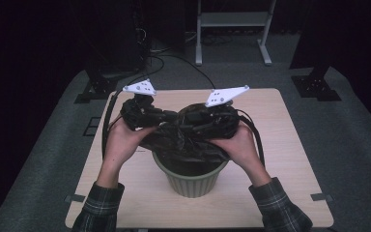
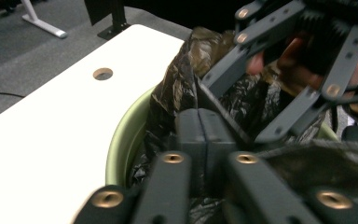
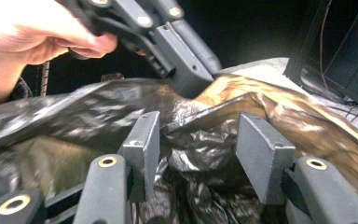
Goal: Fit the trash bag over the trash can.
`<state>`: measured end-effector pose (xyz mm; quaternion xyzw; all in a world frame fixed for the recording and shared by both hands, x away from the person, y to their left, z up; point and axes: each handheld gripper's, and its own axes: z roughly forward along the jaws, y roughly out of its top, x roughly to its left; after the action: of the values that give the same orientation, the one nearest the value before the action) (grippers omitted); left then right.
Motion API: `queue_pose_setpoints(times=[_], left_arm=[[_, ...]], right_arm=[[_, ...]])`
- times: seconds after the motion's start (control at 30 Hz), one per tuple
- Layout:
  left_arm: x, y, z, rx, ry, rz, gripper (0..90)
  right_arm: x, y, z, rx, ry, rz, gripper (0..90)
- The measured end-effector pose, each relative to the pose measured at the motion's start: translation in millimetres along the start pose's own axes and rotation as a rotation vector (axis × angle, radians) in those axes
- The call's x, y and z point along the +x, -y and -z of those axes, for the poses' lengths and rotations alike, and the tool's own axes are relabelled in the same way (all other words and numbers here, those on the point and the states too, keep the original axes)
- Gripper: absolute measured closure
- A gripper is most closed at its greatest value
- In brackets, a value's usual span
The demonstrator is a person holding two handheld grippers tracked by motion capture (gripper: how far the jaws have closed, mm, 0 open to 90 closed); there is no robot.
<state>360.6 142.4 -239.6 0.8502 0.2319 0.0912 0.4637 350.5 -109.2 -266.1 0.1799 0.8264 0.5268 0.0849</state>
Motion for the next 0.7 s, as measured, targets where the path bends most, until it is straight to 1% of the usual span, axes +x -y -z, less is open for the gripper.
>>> queue_pose_setpoints(times=[0.07,0.13,0.17,0.2,0.3,0.33,0.4,0.47,0.53,0.57,0.6,0.63,0.67,0.7], left_arm=[[1.5,1.9,1.9,-0.005,-0.006,0.001,89.9],[3.2,5.0,4.8,-0.002,-0.004,0.007,89.9],[4.2,7.0,6.8,-0.009,-0.008,0.008,89.9],[5.0,8.6,8.3,-0.008,-0.009,0.011,89.9],[6.7,12.6,12.4,-0.016,-0.013,0.02,89.9],[7.2,13.2,13.3,-0.017,-0.013,0.02,89.9],[8.3,13.8,14.3,-0.017,-0.014,0.021,89.9],[8.9,13.8,14.7,-0.021,-0.011,0.022,89.9],[9.0,13.7,15.2,-0.023,-0.012,0.02,89.9],[9.2,13.7,15.8,-0.025,-0.013,0.018,89.9],[9.3,13.8,16.2,-0.028,-0.011,0.019,89.9],[9.7,13.7,16.9,-0.029,-0.013,0.017,89.9],[10.1,13.6,17.4,-0.03,-0.017,0.016,89.9],[11.3,13.6,18.2,-0.031,-0.019,0.015,89.9]], right_arm=[[-1.3,3.3,10.1,-0.005,0.016,0.004,48.4],[-5.7,8.1,26.4,-0.023,0.036,-0.002,48.4],[-9.2,10.5,35.9,-0.034,0.056,-0.006,48.5],[-15.0,13.0,48.4,-0.048,0.087,-0.019,48.7],[-30.0,19.0,73.3,-0.084,0.127,-0.066,49.8],[-33.6,20.9,78.1,-0.085,0.135,-0.073,50.0],[-37.9,23.7,83.2,-0.09,0.144,-0.082,51.3],[-41.5,24.4,84.1,-0.091,0.171,-0.079,52.3],[-49.5,25.3,81.4,-0.072,0.194,-0.091,52.8],[-52.6,26.3,80.4,-0.072,0.184,-0.101,52.8],[-55.5,27.8,78.6,-0.076,0.157,-0.12,53.6],[-56.9,29.1,76.6,-0.073,0.147,-0.122,54.5],[-56.9,30.4,73.4,-0.063,0.155,-0.118,55.4],[-57.5,31.0,71.4,-0.057,0.15,-0.116,58.5]])
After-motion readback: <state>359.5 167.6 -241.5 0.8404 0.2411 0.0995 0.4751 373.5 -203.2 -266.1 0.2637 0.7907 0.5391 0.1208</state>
